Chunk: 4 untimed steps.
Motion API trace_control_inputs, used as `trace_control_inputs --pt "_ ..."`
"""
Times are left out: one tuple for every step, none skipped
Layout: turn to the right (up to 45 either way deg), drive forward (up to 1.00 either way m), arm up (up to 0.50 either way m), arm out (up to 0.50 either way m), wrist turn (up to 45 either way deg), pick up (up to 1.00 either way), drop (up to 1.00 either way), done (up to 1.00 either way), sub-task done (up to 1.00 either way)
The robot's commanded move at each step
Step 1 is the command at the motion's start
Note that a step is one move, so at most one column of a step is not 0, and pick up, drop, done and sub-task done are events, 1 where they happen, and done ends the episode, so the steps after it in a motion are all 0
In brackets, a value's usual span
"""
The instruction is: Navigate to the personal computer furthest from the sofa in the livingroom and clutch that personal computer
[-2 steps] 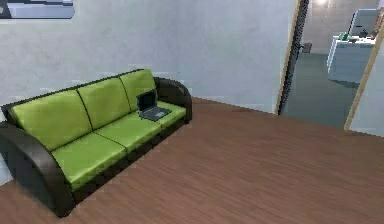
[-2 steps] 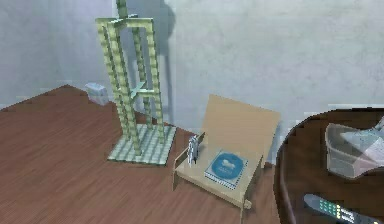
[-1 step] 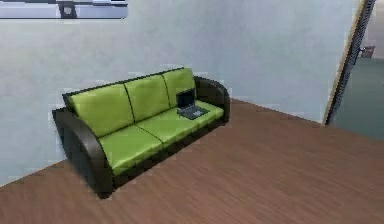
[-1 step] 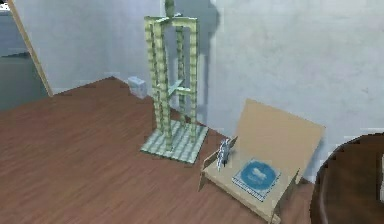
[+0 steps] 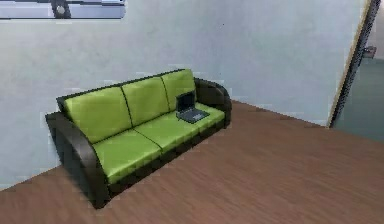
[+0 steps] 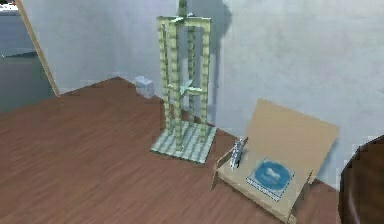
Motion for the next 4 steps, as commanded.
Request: trace_control_inputs --pt "-45.0 0.00 0.00 0.00 0.0 0.00 0.00 0.00 0.00" --pt "-36.0 0.00 0.00 0.00 0.0 0.00 0.00 0.00 0.00" --pt "0.0 0.25 0.00 0.00 0.0 0.00 0.00 0.00 0.00" --pt "-45.0 0.00 0.00 0.00 0.0 0.00 0.00 0.00 0.00"
